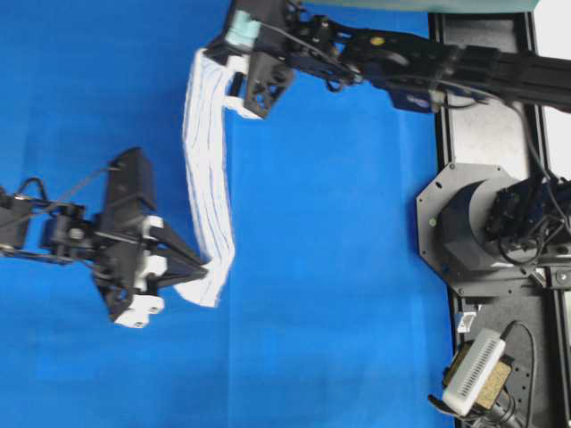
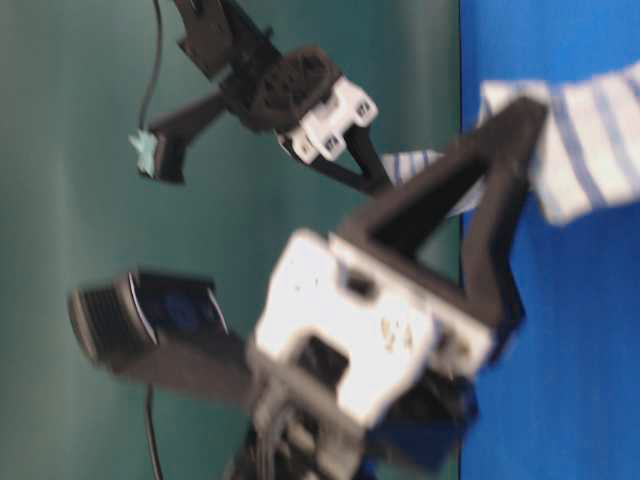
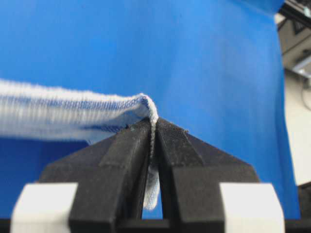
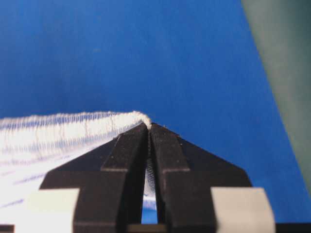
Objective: Fold the blue towel.
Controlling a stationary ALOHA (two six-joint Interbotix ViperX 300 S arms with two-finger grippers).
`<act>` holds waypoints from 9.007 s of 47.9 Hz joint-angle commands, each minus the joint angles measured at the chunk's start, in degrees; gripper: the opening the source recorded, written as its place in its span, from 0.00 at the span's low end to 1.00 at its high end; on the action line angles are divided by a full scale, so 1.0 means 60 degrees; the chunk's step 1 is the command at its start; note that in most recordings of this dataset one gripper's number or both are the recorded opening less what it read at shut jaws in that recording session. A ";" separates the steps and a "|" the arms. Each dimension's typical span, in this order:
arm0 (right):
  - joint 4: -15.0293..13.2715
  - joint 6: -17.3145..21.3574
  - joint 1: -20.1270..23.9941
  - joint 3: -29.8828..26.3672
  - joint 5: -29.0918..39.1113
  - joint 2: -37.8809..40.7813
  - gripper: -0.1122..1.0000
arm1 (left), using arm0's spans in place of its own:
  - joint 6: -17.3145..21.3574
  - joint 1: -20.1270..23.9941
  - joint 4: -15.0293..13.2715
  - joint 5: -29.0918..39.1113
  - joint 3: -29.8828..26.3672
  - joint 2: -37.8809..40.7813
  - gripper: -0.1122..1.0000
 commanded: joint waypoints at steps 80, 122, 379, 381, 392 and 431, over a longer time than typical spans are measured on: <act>-0.0073 0.0161 0.0366 0.0586 -0.0293 -0.0645 0.88 | 0.0879 0.2080 0.0029 0.1113 0.2886 -0.3530 0.72; 0.0864 0.0249 0.1011 0.2534 -0.0820 -0.2124 0.87 | 0.3882 0.4424 0.0015 0.1245 0.2930 -0.3560 0.72; 0.0586 0.2373 0.5186 0.2432 -0.0601 -0.2622 0.91 | 0.2871 -0.0425 0.0029 0.1626 0.3735 -0.5083 0.75; 0.0527 0.2329 0.5098 0.2549 -0.0513 -0.2915 0.91 | 0.2930 -0.0425 0.0044 0.1641 0.3911 -0.5449 0.75; 0.0132 0.2300 0.4790 0.3647 -0.0439 -0.4907 0.91 | 0.3486 -0.0352 0.0029 0.1597 0.5142 -0.7793 0.75; -0.0161 0.2329 0.4233 0.7251 -0.0542 -1.0049 0.91 | 0.4937 0.0601 0.0029 0.2578 0.7764 -1.2583 0.74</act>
